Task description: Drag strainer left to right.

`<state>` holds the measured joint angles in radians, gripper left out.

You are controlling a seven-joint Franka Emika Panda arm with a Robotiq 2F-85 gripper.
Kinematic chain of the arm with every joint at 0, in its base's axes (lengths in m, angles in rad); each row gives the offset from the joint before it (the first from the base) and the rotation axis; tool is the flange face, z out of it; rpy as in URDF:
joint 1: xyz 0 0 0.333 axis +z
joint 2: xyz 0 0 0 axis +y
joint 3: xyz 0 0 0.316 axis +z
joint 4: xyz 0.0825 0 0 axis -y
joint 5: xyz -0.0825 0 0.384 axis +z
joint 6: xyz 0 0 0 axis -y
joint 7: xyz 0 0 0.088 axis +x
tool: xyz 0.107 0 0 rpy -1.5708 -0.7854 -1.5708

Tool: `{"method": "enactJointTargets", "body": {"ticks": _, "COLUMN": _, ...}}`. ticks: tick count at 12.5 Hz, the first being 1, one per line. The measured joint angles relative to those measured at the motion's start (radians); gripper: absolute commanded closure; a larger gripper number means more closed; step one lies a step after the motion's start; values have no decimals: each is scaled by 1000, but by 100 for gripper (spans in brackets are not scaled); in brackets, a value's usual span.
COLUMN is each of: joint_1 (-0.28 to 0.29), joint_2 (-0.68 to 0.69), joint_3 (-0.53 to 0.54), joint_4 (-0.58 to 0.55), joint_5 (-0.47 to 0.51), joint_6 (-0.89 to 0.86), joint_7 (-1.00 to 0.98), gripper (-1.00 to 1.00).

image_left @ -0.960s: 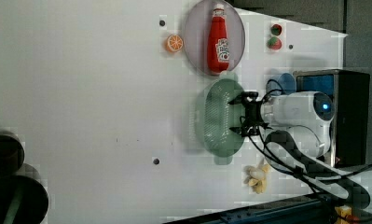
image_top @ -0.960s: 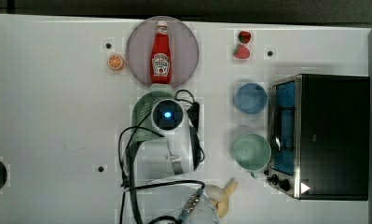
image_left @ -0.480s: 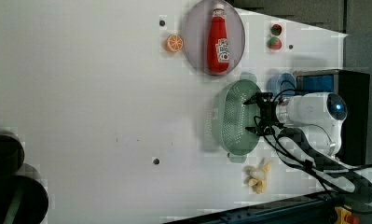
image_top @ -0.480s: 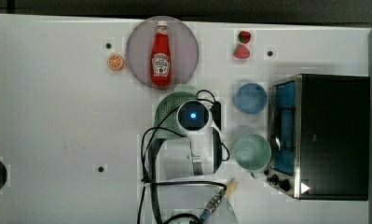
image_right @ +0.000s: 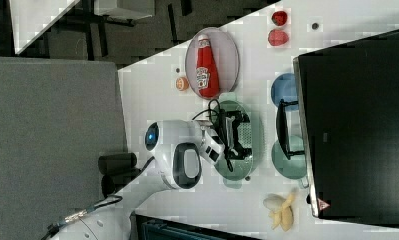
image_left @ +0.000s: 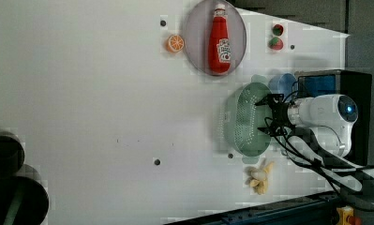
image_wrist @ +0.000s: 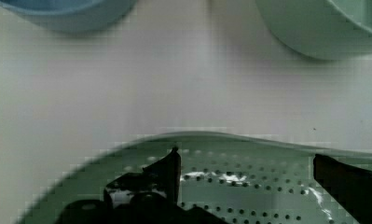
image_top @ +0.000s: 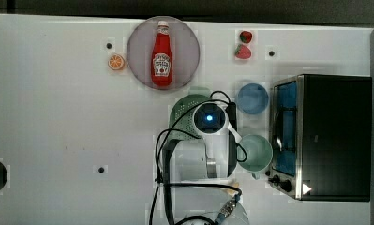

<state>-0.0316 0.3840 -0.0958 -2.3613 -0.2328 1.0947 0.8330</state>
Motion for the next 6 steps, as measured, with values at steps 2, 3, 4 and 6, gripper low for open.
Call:
{"method": "enactJointTargets", "body": {"ticks": 2, "joint_1": -14, "joint_2": 9, "joint_3": 4, "joint_4": 2, "joint_5": 9, "joint_6": -3, "joint_7": -44, "gripper": -100}}
{"method": "enactJointTargets", "body": {"ticks": 3, "joint_1": -14, "joint_2": 13, "joint_3": -3, "joint_4": 0, "joint_5": 11, "joint_6": -13, "joint_7": -51, "gripper": -100}}
{"method": "enactJointTargets", "body": {"ticks": 4, "joint_1": -21, "joint_2": 13, "joint_3": -6, "joint_4": -4, "joint_5": 10, "joint_6": -12, "joint_7": -63, "gripper": -100}}
{"method": "enactJointTargets", "body": {"ticks": 6, "joint_1": -36, "joint_2": 12, "joint_3": -7, "joint_4": -2, "joint_5": 23, "joint_6": -26, "joint_7": -65, "gripper": -100}}
